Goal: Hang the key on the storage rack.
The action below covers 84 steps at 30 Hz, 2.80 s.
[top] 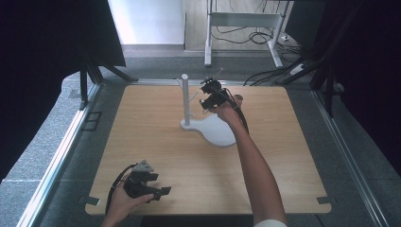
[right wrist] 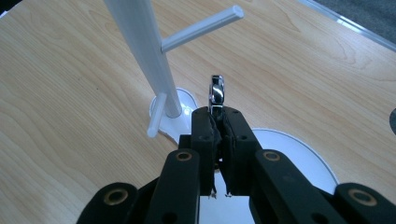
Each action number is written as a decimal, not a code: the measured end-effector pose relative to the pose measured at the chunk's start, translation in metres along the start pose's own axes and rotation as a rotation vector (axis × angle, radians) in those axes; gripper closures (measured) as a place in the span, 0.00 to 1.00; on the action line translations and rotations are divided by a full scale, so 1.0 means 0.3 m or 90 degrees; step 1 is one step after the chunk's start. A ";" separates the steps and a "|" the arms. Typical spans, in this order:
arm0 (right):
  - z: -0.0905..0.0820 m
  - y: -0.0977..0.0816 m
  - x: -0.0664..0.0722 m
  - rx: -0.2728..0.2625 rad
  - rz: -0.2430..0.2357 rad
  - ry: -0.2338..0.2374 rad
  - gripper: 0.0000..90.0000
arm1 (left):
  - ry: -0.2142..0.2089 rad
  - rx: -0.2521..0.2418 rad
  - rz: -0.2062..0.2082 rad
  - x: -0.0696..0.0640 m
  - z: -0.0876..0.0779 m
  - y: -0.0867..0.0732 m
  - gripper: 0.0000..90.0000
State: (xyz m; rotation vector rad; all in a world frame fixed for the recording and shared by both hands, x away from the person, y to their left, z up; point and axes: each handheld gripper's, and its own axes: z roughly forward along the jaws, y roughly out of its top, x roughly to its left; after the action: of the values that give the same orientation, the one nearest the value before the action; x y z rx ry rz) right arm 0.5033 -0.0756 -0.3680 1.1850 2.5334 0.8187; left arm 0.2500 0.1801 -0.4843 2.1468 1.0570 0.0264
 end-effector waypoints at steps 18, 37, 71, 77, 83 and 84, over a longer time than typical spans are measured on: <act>0.009 0.059 -0.034 -0.005 0.014 -0.006 0.94 | 0.000 -0.010 -0.008 0.013 -0.011 -0.002 0.24; 0.014 0.111 -0.044 -0.013 0.019 -0.021 0.94 | -0.004 -0.011 -0.010 0.011 -0.011 -0.002 0.24; 0.044 0.110 0.025 -0.008 -0.021 -0.019 0.93 | -0.005 -0.006 -0.003 0.004 -0.006 0.001 0.24; 0.048 0.092 0.052 0.004 -0.040 0.006 0.86 | -0.005 -0.006 -0.001 0.000 -0.003 0.002 0.24; 0.015 0.069 0.062 -0.009 -0.045 0.012 0.74 | -0.004 -0.002 0.003 -0.008 0.003 0.004 0.24; 0.009 0.063 0.063 -0.013 -0.042 0.013 0.72 | -0.004 -0.001 0.004 -0.009 0.004 0.004 0.24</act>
State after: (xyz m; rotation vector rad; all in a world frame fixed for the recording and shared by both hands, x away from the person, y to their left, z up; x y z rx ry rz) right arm 0.5043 -0.0503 -0.3588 1.0855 2.5593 0.8432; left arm 0.2495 0.1771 -0.4836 2.1473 1.0465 0.0231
